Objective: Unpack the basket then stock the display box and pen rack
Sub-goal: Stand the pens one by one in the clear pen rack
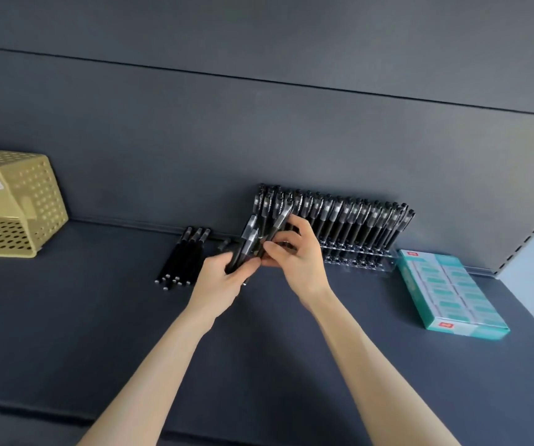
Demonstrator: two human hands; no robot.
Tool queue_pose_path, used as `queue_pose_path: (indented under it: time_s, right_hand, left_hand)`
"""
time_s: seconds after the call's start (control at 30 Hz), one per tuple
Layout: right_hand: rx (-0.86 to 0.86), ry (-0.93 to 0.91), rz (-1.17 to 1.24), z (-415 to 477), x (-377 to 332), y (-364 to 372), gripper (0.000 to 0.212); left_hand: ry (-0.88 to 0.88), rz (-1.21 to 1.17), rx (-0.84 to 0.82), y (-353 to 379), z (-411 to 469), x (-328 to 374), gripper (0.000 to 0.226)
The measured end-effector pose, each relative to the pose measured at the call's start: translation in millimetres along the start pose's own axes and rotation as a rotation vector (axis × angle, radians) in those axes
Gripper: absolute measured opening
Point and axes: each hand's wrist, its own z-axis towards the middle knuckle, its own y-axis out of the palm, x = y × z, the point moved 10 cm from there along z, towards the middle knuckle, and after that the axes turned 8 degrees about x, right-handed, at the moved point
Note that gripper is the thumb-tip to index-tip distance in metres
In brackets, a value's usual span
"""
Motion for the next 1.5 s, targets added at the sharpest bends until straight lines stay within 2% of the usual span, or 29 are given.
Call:
queue_pose_path:
  time_s: [0.1, 0.23, 0.47, 0.53, 0.67, 1.0, 1.23, 1.4, 1.5]
  right_hand:
    - [0.025, -0.030, -0.006, 1.1, -8.5, -22.3, 0.051]
    - [0.128, -0.140, -0.064, 7.0, -23.7, -52.8, 0.042]
    - [0.321, -0.388, -0.270, 25.9, -56.6, -75.9, 0.039]
    - [0.342, -0.442, -0.333, 32.6, -62.0, -72.4, 0.039]
    - [0.355, -0.520, -0.417, 39.3, -64.6, -62.0, 0.037]
    - [0.289, -0.534, -0.595, 48.8, -49.5, -43.3, 0.037]
    - [0.261, -0.531, -0.687, 44.9, -38.5, -38.4, 0.032]
    - [0.283, -0.500, -0.670, 36.1, -37.4, -43.0, 0.032]
    - [0.313, -0.464, -0.518, 26.8, -40.9, -50.9, 0.021]
  left_hand:
    - [0.011, 0.023, -0.048, 18.1, -0.7, 3.0, 0.036]
    - [0.026, 0.039, -0.089, 35.2, 1.3, 4.0, 0.038]
    - [0.028, -0.112, 0.005, 40.6, 15.3, -1.6, 0.035]
    - [0.076, -0.085, 0.020, 40.3, 16.9, -0.9, 0.030]
    - [0.086, -0.124, 0.007, 45.0, 12.6, -8.1, 0.039]
    - [0.062, -0.185, 0.037, 41.6, 13.6, -11.6, 0.029]
    - [0.070, -0.208, -0.008, 45.8, 13.3, -9.3, 0.038]
    - [0.066, -0.203, -0.032, 46.1, 14.2, -10.2, 0.044]
    - [0.050, -0.223, -0.085, 49.8, 13.0, -9.9, 0.046]
